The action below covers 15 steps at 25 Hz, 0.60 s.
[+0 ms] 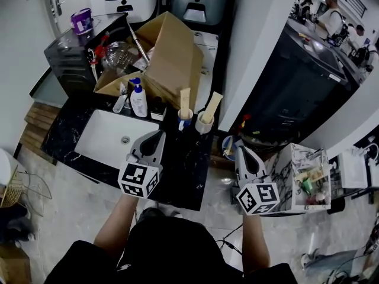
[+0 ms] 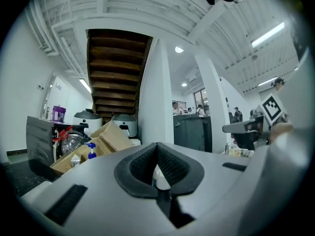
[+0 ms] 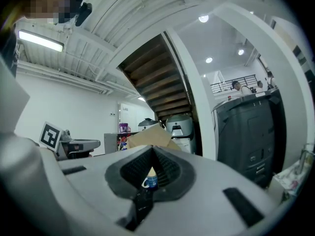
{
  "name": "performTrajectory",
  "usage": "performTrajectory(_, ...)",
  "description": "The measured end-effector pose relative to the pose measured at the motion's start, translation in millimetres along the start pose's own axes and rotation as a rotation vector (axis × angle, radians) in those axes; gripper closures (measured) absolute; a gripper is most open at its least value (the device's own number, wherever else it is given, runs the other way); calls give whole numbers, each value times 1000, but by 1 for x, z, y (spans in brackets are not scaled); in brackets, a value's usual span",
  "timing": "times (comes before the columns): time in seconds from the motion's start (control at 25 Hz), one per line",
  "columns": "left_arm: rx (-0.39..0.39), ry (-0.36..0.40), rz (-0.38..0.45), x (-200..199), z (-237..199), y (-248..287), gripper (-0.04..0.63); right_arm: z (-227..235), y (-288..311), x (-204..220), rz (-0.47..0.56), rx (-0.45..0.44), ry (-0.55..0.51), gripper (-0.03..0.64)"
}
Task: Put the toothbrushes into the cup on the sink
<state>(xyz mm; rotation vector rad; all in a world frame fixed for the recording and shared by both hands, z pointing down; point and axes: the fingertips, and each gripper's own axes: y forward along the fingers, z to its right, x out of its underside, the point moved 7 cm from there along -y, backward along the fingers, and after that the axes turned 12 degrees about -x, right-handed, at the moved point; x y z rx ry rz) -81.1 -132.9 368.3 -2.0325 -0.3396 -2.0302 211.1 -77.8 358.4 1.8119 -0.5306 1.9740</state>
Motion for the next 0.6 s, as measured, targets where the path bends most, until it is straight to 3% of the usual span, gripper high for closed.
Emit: performTrajectory(0.6,25,21,-12,4,7,18,594,9,8,4,-11,-10,3,615)
